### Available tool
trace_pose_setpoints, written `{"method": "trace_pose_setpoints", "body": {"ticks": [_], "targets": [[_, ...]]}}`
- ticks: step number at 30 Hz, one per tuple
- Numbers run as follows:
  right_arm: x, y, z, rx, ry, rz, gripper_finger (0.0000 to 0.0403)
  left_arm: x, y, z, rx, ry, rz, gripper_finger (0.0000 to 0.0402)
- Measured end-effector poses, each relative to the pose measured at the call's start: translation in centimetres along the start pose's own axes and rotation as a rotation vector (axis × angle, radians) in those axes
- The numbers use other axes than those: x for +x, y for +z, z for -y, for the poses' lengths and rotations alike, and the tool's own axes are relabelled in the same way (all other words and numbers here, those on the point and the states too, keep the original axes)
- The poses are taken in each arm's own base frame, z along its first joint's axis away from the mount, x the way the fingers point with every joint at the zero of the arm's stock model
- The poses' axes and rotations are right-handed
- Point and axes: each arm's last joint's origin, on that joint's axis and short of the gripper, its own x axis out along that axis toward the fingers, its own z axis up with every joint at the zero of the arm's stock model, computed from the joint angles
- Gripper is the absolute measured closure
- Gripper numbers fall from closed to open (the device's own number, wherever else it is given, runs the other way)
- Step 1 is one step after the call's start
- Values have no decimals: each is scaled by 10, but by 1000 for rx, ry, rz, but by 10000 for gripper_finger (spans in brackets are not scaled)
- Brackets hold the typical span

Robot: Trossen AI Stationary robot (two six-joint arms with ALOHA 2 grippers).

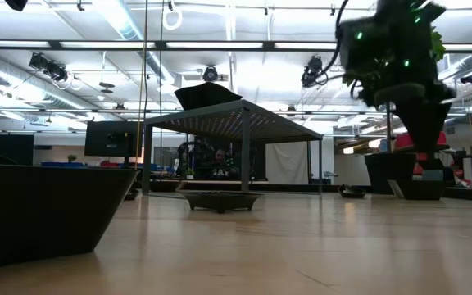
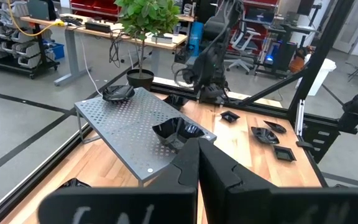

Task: Pick & Place Mini shaped plates
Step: Stack the black distorted square plate on top of the black distorted square plate on the shelf

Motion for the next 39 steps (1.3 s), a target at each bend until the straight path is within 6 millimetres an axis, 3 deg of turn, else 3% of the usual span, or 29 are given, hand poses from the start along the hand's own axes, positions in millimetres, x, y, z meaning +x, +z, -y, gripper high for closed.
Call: {"method": "trace_pose_setpoints", "body": {"ticks": [6, 10, 21, 25, 39], "targets": [[-9, -17, -7, 120, 26, 67, 197, 0, 0, 0, 1, 0, 0, 396], [-10, -19, -8, 296, 1, 130, 197, 0, 0, 0, 0, 0, 0, 396], [29, -33, 19, 715, -93, 196, 197, 0, 0, 0, 1, 0, -1, 396], [25, -32, 23, 845, -107, 316, 197, 0, 0, 0, 0, 0, 0, 396], [32, -19, 31, 969, -185, 332, 197, 0, 0, 0, 0, 0, 0, 396]]}}
